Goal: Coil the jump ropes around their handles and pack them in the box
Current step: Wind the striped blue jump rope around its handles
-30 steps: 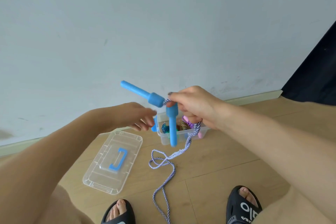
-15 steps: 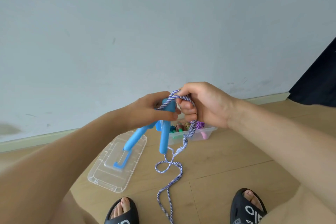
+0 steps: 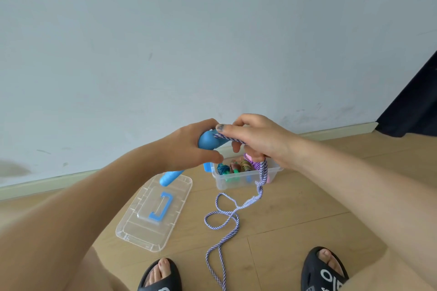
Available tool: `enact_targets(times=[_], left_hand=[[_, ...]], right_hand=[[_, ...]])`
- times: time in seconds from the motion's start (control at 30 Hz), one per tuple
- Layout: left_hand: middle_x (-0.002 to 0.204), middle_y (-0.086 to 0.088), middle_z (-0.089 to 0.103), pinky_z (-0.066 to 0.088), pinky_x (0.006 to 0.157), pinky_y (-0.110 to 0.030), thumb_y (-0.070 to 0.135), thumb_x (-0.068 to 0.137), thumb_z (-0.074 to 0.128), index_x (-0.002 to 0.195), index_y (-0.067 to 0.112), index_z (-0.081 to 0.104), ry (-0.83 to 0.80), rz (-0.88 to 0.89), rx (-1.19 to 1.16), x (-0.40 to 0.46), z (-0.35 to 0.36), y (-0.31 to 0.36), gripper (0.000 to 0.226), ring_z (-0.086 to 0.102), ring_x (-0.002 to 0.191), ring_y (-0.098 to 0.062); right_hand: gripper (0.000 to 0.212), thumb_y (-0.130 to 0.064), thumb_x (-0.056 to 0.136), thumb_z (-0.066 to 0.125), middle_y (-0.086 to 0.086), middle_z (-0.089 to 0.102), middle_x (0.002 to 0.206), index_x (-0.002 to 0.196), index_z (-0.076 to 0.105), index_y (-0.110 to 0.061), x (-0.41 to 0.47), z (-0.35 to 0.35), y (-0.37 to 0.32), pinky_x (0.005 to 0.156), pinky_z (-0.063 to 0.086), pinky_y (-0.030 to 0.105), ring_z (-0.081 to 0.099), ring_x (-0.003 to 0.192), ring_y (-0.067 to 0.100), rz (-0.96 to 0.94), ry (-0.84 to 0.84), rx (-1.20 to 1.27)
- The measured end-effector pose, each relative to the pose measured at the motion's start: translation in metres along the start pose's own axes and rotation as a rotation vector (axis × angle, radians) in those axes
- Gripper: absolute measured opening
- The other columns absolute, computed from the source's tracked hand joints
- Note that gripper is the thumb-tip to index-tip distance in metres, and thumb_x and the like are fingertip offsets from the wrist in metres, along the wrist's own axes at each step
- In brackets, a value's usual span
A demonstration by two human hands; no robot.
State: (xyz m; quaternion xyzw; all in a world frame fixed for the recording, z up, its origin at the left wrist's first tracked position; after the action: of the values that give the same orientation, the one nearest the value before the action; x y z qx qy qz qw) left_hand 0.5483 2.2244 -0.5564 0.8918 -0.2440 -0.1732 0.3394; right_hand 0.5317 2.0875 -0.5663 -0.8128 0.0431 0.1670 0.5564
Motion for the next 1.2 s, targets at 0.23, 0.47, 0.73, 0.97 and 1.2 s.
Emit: enact_targets(times=[0.23,0.47,0.73,0.97,1.2], left_hand=[[0.092,0.008,0.066,0.052,0.072,-0.032,0.053,0.078,0.073,0.102,0.035,0.056,-0.032,-0.059,0.064,-0.005,0.002,0.001,0.034,0.063,0.079,-0.013],[0.079,0.006,0.053,0.041,0.061,-0.029,0.041,0.069,0.083,0.096,0.027,0.048,-0.037,0.011,0.13,-0.012,0.003,0.006,0.047,0.046,0.064,-0.011],[0.078,0.004,0.054,0.038,0.056,-0.026,0.031,0.079,0.071,0.096,0.025,0.046,0.02,0.031,0.232,-0.01,-0.003,0.0,0.031,0.047,0.063,-0.013],[0.075,0.005,0.057,0.041,0.056,-0.029,0.046,0.07,0.059,0.093,0.027,0.047,-0.017,0.006,0.37,-0.009,-0.004,-0.01,0.032,0.051,0.063,-0.015],[0.072,0.008,0.058,0.041,0.055,-0.027,0.034,0.082,0.06,0.087,0.036,0.044,0.025,0.03,0.531,-0.003,-0.007,-0.005,0.017,0.057,0.063,-0.014]], right_hand=[[0.046,-0.056,0.088,0.06,-0.004,0.054,0.059,0.082,0.064,-0.01,0.003,-0.004,-0.007,0.049,0.031,0.025,0.039,0.045,0.011,-0.079,0.136,-0.29],[0.02,-0.027,0.094,0.063,-0.008,0.027,0.05,0.082,0.054,-0.014,0.007,-0.008,-0.004,0.038,0.016,0.021,0.018,0.042,0.009,-0.001,0.018,0.114],[0.026,-0.025,0.095,0.063,-0.009,0.024,0.049,0.071,0.054,-0.017,0.008,-0.014,-0.004,0.036,0.014,0.02,0.016,0.043,0.009,0.015,-0.028,0.154],[0.03,-0.037,0.096,0.057,-0.005,0.065,0.063,0.077,0.069,-0.017,0.006,-0.012,-0.005,0.043,0.031,0.021,0.04,0.051,0.015,-0.069,-0.011,-0.149],[0.064,-0.071,0.088,0.043,0.004,0.078,0.081,0.106,0.065,-0.014,0.002,0.026,-0.007,0.044,0.025,0.023,0.023,0.041,0.015,0.013,-0.093,-0.129]])
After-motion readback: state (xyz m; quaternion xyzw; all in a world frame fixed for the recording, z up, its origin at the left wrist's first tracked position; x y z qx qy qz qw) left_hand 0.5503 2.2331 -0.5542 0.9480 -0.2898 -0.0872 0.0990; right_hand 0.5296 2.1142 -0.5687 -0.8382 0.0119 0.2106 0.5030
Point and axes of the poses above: each hand's wrist, its own x-axis towards the middle knuckle, its own z-axis out of the palm, y = z × x, the point moved 8 cm from there along x, towards the middle knuckle
